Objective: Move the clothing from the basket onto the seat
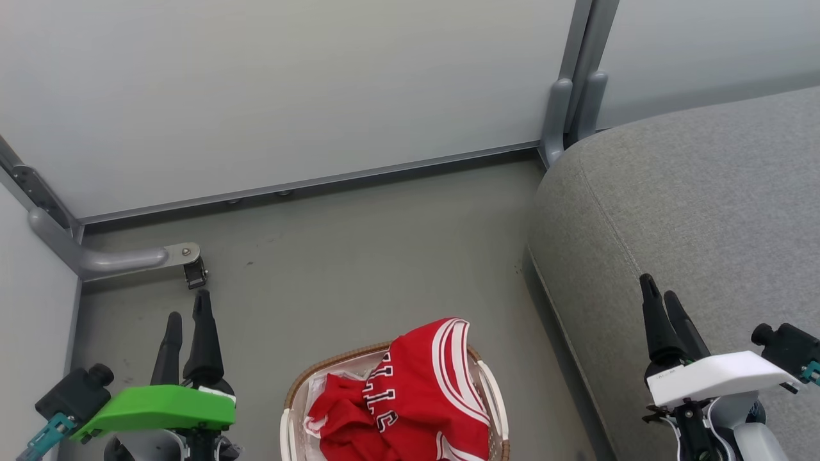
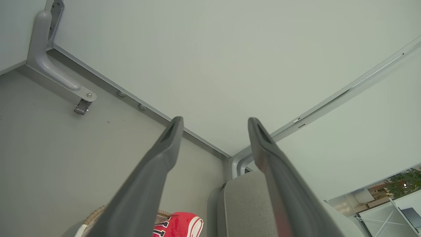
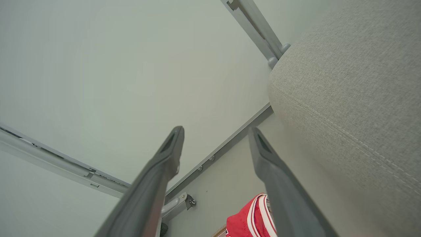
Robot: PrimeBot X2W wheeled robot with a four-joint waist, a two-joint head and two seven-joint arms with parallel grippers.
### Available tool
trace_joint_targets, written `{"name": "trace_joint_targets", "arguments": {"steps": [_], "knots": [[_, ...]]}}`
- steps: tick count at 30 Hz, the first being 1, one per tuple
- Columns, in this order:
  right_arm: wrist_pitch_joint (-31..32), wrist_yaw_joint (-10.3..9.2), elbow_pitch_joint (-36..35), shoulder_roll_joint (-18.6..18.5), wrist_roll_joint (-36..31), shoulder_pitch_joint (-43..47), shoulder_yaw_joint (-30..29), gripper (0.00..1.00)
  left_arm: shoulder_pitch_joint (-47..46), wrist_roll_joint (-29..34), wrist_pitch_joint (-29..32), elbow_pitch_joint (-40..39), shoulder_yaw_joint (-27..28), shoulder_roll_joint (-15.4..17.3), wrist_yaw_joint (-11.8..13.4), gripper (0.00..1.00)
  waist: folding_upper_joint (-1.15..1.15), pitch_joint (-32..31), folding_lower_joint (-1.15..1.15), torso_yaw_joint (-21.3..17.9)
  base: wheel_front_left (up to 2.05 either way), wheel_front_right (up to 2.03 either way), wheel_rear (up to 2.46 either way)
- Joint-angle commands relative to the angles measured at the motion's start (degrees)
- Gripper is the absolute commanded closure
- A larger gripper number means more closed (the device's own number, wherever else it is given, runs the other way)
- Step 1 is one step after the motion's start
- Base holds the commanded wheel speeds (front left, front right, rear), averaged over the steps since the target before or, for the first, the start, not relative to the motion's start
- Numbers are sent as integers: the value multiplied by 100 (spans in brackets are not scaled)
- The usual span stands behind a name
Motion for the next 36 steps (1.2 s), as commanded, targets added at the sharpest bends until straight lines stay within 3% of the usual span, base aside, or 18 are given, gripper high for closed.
{"name": "trace_joint_targets", "arguments": {"steps": [1, 14, 36], "knots": [[-60, 1, -82, -40, -230, -9, 32, 0, 22, 315, -54, -112, -36, 39, 49, 0, 0, 0, 0, 2, 0, 0, 0], [-289, 1, -29, -50, -1454, 57, 365, 0, 191, 1569, -279, -100, -259, 46, 295, 0, 0, 0, 0, 19, 0, 0, 0], [-619, 1, 3, -63, -2818, 191, 663, 0, 472, 2778, -609, 114, -461, 58, 317, 0, 0, -49, 0, 68, 0, 0, 0]]}}
